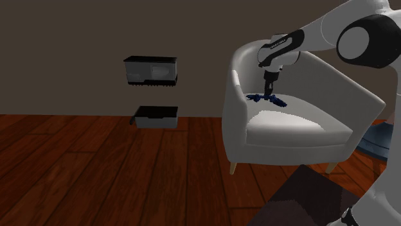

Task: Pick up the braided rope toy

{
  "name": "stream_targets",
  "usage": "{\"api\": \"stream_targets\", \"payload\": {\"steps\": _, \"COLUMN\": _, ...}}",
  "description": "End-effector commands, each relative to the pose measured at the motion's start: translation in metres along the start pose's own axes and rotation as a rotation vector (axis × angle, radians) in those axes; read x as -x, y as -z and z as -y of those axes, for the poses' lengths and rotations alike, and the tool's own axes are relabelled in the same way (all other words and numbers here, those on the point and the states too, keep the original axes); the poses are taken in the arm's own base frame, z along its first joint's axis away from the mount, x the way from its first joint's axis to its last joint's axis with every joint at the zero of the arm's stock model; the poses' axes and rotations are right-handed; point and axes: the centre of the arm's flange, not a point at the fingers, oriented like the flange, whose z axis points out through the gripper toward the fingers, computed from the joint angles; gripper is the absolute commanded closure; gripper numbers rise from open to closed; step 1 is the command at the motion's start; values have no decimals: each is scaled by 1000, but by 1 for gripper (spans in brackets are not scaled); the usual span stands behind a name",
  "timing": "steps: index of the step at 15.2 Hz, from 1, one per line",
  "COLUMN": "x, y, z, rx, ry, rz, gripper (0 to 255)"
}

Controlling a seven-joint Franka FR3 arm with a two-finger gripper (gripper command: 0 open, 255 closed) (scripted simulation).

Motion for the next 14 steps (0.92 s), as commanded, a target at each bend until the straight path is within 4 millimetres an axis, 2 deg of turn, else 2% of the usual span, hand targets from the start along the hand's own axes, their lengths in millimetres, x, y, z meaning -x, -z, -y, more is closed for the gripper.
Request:
{"api": "stream_targets", "payload": {"steps": 1, "x": 0, "y": 5, "z": 0, "rx": 0, "ry": 0, "rz": 0, "gripper": 255}}
{"api": "stream_targets", "payload": {"steps": 14, "x": 4, "y": 73, "z": -5, "rx": 0, "ry": 0, "rz": 0, "gripper": 255}}
